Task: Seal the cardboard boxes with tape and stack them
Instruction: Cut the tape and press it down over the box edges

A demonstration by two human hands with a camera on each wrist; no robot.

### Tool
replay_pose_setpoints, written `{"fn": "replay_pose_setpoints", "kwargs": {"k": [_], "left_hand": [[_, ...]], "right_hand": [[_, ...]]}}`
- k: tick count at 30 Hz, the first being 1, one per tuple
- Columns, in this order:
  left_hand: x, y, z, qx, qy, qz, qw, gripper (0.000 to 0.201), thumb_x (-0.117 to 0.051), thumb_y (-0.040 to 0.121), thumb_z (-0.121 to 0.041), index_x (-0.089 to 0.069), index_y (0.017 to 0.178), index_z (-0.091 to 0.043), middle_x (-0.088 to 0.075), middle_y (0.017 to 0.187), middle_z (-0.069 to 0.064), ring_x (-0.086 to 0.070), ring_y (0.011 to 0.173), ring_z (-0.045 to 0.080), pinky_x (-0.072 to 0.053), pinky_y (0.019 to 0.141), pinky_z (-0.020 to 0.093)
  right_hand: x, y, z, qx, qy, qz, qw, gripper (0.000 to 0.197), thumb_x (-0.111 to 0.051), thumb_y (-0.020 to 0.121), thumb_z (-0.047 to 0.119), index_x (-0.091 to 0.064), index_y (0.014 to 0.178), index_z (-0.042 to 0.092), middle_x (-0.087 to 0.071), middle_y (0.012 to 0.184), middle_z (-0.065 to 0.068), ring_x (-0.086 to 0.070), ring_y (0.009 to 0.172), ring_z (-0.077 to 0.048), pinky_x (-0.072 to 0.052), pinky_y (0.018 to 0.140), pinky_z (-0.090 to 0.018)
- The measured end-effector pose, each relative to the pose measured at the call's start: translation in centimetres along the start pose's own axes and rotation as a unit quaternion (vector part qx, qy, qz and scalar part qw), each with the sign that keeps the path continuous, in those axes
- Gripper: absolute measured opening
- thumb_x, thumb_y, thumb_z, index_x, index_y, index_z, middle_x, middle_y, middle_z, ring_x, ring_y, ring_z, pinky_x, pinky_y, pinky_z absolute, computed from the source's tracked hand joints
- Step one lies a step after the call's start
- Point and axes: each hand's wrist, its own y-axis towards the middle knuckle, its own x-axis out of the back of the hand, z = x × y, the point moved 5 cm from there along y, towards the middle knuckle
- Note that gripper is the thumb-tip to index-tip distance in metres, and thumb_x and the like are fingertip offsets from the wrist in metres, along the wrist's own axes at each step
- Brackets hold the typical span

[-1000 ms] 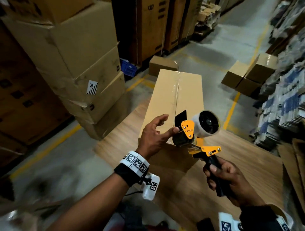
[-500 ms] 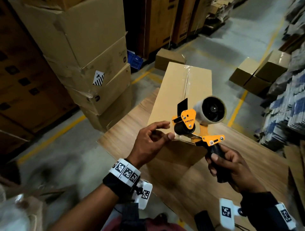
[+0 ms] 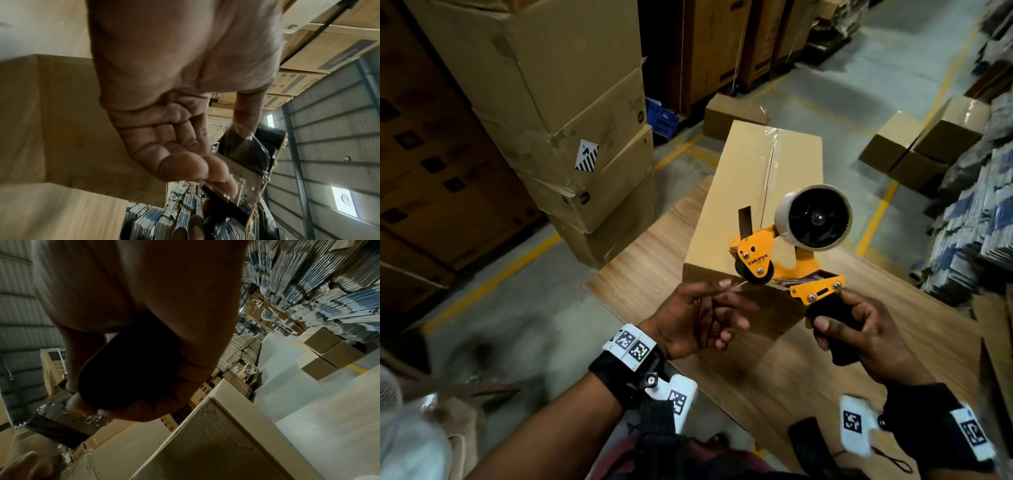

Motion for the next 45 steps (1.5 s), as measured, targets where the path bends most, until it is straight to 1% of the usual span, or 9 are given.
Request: {"fn": "replay_pose_setpoints", "kwargs": {"k": [10, 16, 21, 27, 31, 35, 37, 40, 45], "left_hand": [[2.3, -1.1, 0.2, 0.040, 0.020, -0.024, 0.999, 0.020, -0.058, 0.079, -0.020, -0.073, 0.088, -0.010, -0.067, 0.081, 0.007, -0.052, 0.058, 0.014, -0.037, 0.053, 0.023], [2.5, -1.4, 0.1, 0.041, 0.008, -0.023, 0.999, 0.044, -0.053, 0.070, -0.034, -0.077, 0.096, -0.008, -0.074, 0.093, 0.010, -0.056, 0.065, 0.020, -0.035, 0.057, 0.026], [2.3, -0.9, 0.2, 0.038, 0.051, -0.096, 0.993, 0.033, -0.068, 0.087, -0.047, -0.073, 0.085, -0.014, -0.069, 0.092, 0.007, -0.053, 0.064, 0.017, -0.035, 0.055, 0.026], [3.0, -1.7, -3.4, -0.030, 0.276, -0.154, 0.948, 0.033, -0.049, 0.109, -0.027, -0.071, 0.087, -0.015, -0.068, 0.072, 0.003, -0.057, 0.057, 0.013, -0.039, 0.051, 0.023], [5.4, -2.4, -7.9, -0.068, 0.353, -0.210, 0.909, 0.029, -0.060, 0.104, -0.022, -0.075, 0.085, -0.006, -0.064, 0.061, 0.005, -0.055, 0.052, 0.017, -0.035, 0.051, 0.025], [9.5, -3.4, -10.8, -0.062, 0.395, -0.244, 0.884, 0.034, -0.066, 0.100, -0.024, -0.070, 0.068, -0.013, -0.060, 0.059, 0.006, -0.051, 0.053, 0.017, -0.033, 0.052, 0.026], [10.5, -3.2, -11.0, -0.061, 0.399, -0.252, 0.880, 0.035, -0.067, 0.098, -0.023, -0.069, 0.065, -0.013, -0.058, 0.057, 0.006, -0.051, 0.052, 0.017, -0.033, 0.053, 0.027], [11.4, -2.2, -10.9, -0.088, 0.393, -0.282, 0.871, 0.041, -0.068, 0.095, -0.020, -0.067, 0.055, -0.016, -0.057, 0.054, 0.003, -0.049, 0.049, 0.017, -0.032, 0.055, 0.029], [12.8, -1.6, -9.6, -0.165, 0.400, -0.321, 0.842, 0.067, -0.075, 0.090, -0.053, -0.061, 0.062, 0.006, -0.057, 0.052, 0.007, -0.051, 0.049, 0.016, -0.047, 0.060, 0.027]], "right_hand": [[-0.2, -0.5, -0.7, -0.017, -0.005, 0.012, 1.000, 0.026, -0.076, 0.081, -0.004, -0.078, 0.102, 0.011, -0.068, 0.080, -0.027, -0.054, 0.061, -0.027, -0.036, 0.047, -0.026], [-0.2, -0.7, -0.7, -0.010, -0.026, 0.000, 1.000, 0.030, -0.077, 0.080, -0.001, -0.078, 0.106, 0.015, -0.075, 0.088, -0.019, -0.058, 0.065, -0.027, -0.037, 0.047, -0.029], [-0.3, -0.7, -1.0, -0.003, -0.029, -0.008, 1.000, 0.030, -0.076, 0.081, -0.003, -0.078, 0.106, 0.014, -0.076, 0.089, -0.018, -0.058, 0.065, -0.026, -0.036, 0.049, -0.030], [0.0, -0.4, -0.5, 0.046, -0.082, -0.007, 0.996, 0.041, -0.079, 0.078, 0.002, -0.081, 0.109, 0.028, -0.076, 0.080, -0.001, -0.055, 0.061, -0.016, -0.040, 0.047, -0.027], [-0.4, 0.4, 1.0, 0.089, -0.052, -0.012, 0.995, 0.055, -0.075, 0.073, -0.012, -0.082, 0.103, 0.033, -0.079, 0.090, 0.015, -0.071, 0.080, 0.004, -0.054, 0.069, -0.012], [1.7, 1.0, 0.9, 0.108, -0.059, -0.025, 0.992, 0.039, -0.088, 0.075, 0.016, -0.076, 0.113, 0.013, -0.078, 0.104, 0.013, -0.072, 0.093, 0.001, -0.059, 0.082, -0.019], [2.5, 1.5, -0.1, 0.102, -0.080, -0.043, 0.991, 0.068, -0.094, 0.068, 0.041, -0.072, 0.119, 0.000, -0.077, 0.113, -0.002, -0.072, 0.102, -0.009, -0.059, 0.090, -0.025], [2.1, 2.6, -0.9, 0.093, -0.107, -0.042, 0.989, 0.051, -0.087, 0.073, 0.007, -0.071, 0.120, -0.007, -0.075, 0.117, -0.013, -0.071, 0.104, -0.010, -0.057, 0.092, -0.022], [1.5, 4.0, -0.6, 0.087, -0.162, -0.016, 0.983, 0.047, -0.080, 0.075, -0.008, -0.071, 0.120, -0.003, -0.074, 0.112, 0.017, -0.070, 0.098, 0.004, -0.054, 0.088, -0.013]]}}
